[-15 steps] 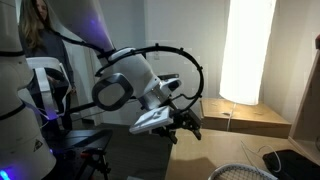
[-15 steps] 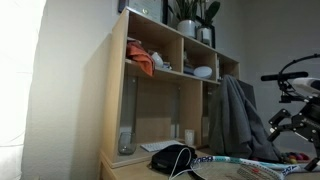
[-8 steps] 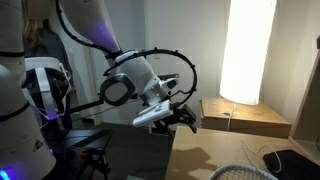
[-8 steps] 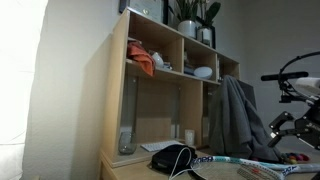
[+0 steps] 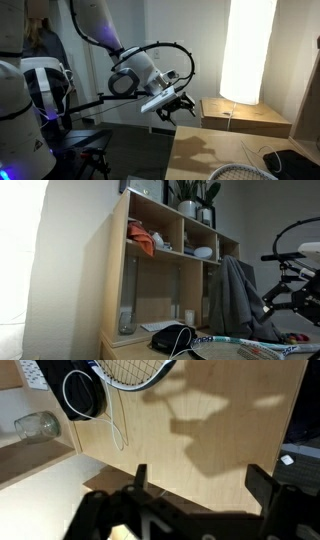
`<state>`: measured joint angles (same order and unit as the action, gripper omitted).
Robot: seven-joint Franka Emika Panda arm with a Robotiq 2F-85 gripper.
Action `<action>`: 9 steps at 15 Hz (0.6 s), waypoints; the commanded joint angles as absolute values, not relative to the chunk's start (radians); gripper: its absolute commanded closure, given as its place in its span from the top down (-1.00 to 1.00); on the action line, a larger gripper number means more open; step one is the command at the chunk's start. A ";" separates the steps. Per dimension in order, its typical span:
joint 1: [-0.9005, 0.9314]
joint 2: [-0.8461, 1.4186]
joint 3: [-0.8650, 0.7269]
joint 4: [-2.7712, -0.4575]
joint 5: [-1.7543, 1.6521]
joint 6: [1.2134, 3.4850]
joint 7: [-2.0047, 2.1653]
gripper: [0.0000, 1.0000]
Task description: Move the tennis rack slightly to the right. Pick up the orange towel from the top compartment and put it on the table.
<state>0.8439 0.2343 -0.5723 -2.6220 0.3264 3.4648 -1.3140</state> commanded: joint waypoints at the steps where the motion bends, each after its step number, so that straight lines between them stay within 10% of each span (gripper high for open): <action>1: 0.925 0.224 -0.630 -2.595 0.392 3.426 -1.356 1.00; 9: 1.100 0.233 -0.782 -2.531 0.501 3.318 -1.330 1.00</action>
